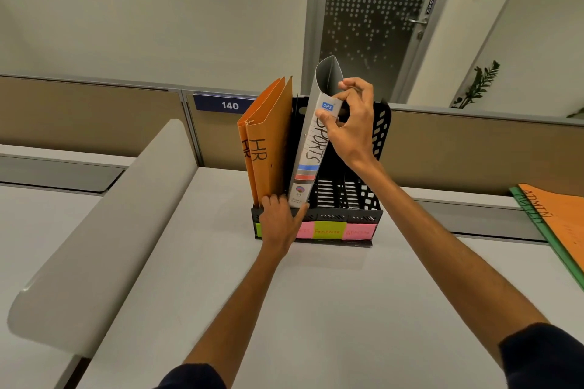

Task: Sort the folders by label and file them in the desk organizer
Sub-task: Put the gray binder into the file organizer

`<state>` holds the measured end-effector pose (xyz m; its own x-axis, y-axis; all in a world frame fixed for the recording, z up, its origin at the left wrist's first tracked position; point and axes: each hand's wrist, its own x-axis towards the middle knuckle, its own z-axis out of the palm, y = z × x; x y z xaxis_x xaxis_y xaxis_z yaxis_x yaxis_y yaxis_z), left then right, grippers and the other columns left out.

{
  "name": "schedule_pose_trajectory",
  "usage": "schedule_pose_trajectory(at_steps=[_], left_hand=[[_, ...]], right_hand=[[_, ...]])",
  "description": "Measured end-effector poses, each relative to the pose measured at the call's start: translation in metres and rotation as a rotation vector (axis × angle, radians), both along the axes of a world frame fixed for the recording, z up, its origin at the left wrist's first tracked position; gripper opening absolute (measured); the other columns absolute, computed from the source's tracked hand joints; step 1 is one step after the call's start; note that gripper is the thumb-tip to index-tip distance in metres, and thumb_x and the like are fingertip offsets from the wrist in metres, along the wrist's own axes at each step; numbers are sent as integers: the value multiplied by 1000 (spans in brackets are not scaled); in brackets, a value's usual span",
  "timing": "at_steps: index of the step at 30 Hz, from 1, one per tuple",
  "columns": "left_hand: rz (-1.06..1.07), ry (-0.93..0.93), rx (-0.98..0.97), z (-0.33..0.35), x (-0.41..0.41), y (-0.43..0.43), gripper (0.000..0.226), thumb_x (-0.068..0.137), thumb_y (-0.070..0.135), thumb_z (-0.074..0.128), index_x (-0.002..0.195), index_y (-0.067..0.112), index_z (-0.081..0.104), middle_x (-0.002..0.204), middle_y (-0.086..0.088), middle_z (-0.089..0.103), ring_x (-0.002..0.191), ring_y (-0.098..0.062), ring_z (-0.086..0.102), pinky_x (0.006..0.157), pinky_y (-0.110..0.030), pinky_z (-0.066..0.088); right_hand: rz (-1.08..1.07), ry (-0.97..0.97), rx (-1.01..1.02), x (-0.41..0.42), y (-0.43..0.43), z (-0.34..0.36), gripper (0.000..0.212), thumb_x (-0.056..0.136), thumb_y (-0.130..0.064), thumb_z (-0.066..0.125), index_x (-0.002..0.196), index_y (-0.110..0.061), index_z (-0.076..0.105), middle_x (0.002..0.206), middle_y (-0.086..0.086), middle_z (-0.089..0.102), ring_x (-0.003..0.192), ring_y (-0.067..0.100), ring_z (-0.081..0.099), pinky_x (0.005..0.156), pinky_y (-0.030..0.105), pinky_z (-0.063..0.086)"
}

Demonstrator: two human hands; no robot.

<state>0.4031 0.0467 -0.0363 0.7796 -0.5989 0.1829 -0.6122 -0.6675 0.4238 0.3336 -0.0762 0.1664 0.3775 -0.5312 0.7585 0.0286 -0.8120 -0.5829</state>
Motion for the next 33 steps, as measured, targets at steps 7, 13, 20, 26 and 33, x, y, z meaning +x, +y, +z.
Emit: schedule_pose_trajectory(at_steps=[7,13,20,26,33], left_hand=[[-15,-13,54,3,3,1,70,90,71,32,130,15,48,126,-8,53,122,-22,44,92,-35,51],[-12,-32,84,3,3,0,71,90,71,32,132,15,46,127,-7,53,122,-22,44,92,-35,51],[-3,30,-31,2,0,-3,62,93,61,42,134,15,45,128,-7,56,121,-23,45,93,-37,49],[25,43,-94,-3,1,-6,60,92,60,46,131,14,48,124,-7,58,119,-23,46,92,-36,50],[66,8,-165,-11,7,-10,62,90,67,42,123,16,55,115,-6,61,114,-23,48,85,-36,53]], right_hand=[[-55,-73,72,5,0,5,25,77,-13,77,92,0,61,126,12,47,108,2,51,89,9,48],[2,-41,74,13,3,7,25,79,-13,76,96,0,62,126,14,47,116,14,50,85,3,45],[171,282,-56,33,-2,10,55,91,-33,63,140,-17,44,145,12,31,130,17,37,92,12,41],[221,361,127,41,-8,2,66,90,-47,59,148,-31,33,161,12,3,146,35,20,105,46,37],[320,297,296,41,-4,-13,68,85,-44,54,147,-22,36,156,11,23,143,29,28,111,59,34]])
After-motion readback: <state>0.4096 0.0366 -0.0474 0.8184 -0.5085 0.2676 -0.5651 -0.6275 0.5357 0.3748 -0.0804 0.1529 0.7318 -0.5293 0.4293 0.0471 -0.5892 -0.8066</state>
